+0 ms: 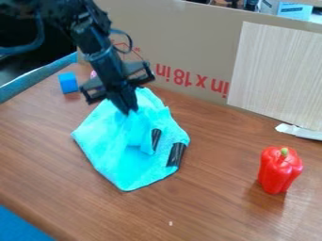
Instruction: Unfold the cloth from top to bottom
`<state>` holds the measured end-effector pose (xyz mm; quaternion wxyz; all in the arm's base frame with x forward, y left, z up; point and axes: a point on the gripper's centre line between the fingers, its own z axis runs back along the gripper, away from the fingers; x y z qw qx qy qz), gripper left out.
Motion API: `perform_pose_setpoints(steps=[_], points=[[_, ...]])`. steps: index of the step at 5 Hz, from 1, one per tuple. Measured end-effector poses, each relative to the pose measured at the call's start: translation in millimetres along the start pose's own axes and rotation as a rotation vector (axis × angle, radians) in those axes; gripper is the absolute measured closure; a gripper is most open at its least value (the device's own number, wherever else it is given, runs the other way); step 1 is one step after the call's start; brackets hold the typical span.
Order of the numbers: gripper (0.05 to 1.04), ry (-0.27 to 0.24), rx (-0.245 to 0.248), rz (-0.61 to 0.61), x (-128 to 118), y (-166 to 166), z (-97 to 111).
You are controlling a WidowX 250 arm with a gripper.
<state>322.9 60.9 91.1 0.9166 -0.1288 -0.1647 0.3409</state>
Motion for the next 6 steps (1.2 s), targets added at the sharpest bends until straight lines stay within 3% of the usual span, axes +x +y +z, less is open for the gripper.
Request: perform_pose_setpoints(steps=[1,2,3,5,6], points=[[1.031,0.029,0.082,0.014,-44.2,23.2,-21.2],[1.031,0.016,0.076,0.035,-66.7,36.1,-23.9],[1.031,-0.002,0.025,0.014,-90.0,41.1,-16.6],[1.031,-0.008,-0.166,-0.039,-118.6,41.2,26.8],[1.031,0.0,-0.195,-0.101,-131.4,44.0,27.3]])
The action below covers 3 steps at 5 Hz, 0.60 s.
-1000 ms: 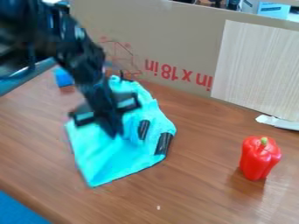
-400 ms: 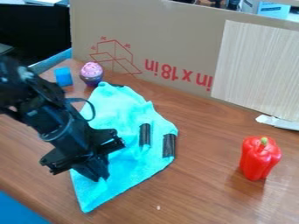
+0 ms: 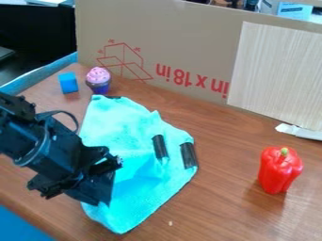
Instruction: Unfold the cloth from top to bottom
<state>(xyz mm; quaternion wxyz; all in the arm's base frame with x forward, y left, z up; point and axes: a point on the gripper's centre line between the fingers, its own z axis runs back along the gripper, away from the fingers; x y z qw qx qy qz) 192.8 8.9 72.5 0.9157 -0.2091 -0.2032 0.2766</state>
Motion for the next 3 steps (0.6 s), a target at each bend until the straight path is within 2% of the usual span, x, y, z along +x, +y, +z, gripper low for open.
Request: perform_pose_setpoints(steps=[1,2,3], points=[[1.031,-0.011,0.004,-0.031,-10.4,5.3,-2.8],[1.031,-0.08,-0.06,-0.103,-21.6,10.8,3.1],[1.031,-0.109,-0.14,-0.156,-31.6,15.4,12.4]])
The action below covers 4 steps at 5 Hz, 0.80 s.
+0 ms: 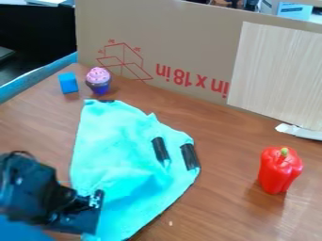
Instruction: Unfold the cloth from top to bottom
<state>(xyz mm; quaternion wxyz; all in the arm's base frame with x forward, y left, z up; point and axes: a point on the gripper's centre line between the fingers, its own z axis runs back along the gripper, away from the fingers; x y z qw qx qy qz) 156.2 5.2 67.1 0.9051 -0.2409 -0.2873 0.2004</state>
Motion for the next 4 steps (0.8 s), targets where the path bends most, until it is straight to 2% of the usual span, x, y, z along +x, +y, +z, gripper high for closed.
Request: perform_pose_setpoints(steps=[1,2,3,4], points=[[1.031,0.008,-0.091,-0.039,-6.0,-2.3,12.6],[1.007,0.048,-0.051,-0.029,-8.8,2.5,13.2],[0.859,0.095,0.006,-0.019,-8.2,4.5,11.5],[0.577,0.133,0.023,-0.021,-6.2,2.9,12.9]])
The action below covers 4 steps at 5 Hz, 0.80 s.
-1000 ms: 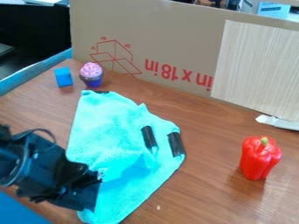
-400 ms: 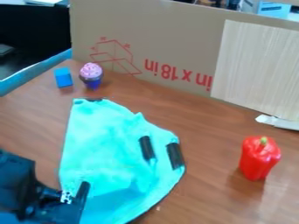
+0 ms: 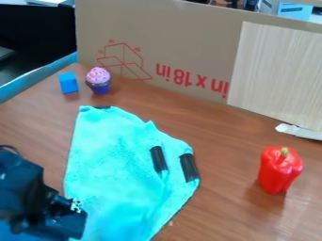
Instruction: Unfold the cloth from top to bottom
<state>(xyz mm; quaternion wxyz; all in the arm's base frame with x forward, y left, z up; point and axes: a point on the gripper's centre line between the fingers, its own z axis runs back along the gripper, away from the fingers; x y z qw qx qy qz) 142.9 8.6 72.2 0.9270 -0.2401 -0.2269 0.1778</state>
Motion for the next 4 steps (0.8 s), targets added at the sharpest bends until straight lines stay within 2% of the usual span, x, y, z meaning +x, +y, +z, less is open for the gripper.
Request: perform_pose_setpoints(steps=[1,2,3,4], points=[[0.302,0.036,-0.001,-0.007,0.5,-2.8,3.4],[0.084,0.091,-0.031,-0.025,8.9,-14.3,15.9],[0.083,0.143,-0.043,0.001,41.2,-24.7,27.6],[0.083,0.182,0.013,0.086,86.0,-22.6,26.2]])
